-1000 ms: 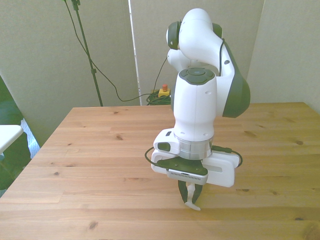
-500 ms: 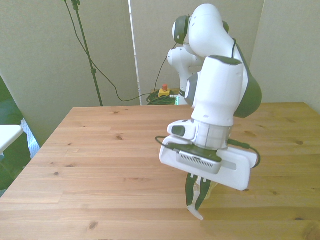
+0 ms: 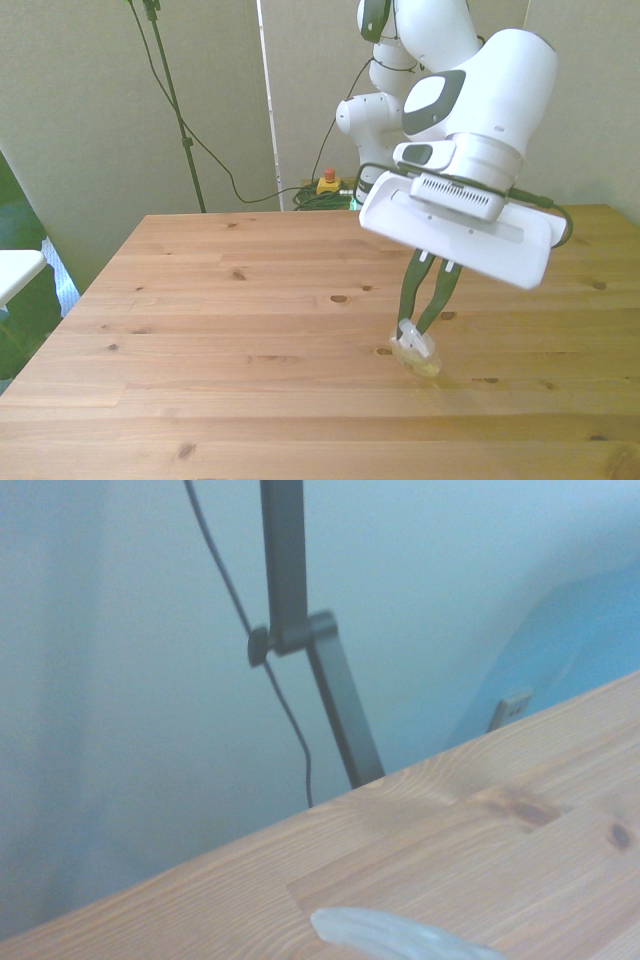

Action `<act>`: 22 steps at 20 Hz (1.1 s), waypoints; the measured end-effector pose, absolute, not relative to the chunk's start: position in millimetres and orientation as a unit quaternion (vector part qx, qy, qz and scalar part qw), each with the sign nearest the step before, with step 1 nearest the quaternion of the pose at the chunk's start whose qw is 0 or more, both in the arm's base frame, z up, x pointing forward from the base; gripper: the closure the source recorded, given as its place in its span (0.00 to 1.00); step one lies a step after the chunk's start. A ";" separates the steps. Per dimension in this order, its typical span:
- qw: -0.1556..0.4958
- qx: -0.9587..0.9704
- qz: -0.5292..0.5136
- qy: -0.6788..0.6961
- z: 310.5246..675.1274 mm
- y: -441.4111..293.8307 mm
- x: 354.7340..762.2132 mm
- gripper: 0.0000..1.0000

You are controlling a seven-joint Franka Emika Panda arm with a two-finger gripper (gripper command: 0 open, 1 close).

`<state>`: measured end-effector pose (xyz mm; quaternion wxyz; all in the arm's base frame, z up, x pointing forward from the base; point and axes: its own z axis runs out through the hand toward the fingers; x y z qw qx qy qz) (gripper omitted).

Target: Stand the sanitizer

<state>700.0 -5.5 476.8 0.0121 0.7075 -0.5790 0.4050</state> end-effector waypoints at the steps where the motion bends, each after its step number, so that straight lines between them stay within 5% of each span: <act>1: 0.013 0.699 0.419 -0.579 479.4 -1.6 692.5 1.00; 15: 0.032 0.570 0.580 -0.581 438.9 14.3 631.0 1.00; 18: 0.025 0.557 0.590 -0.584 464.6 5.6 633.0 1.00; 22: 0.034 0.560 0.584 -0.586 452.7 -0.2 630.9 1.00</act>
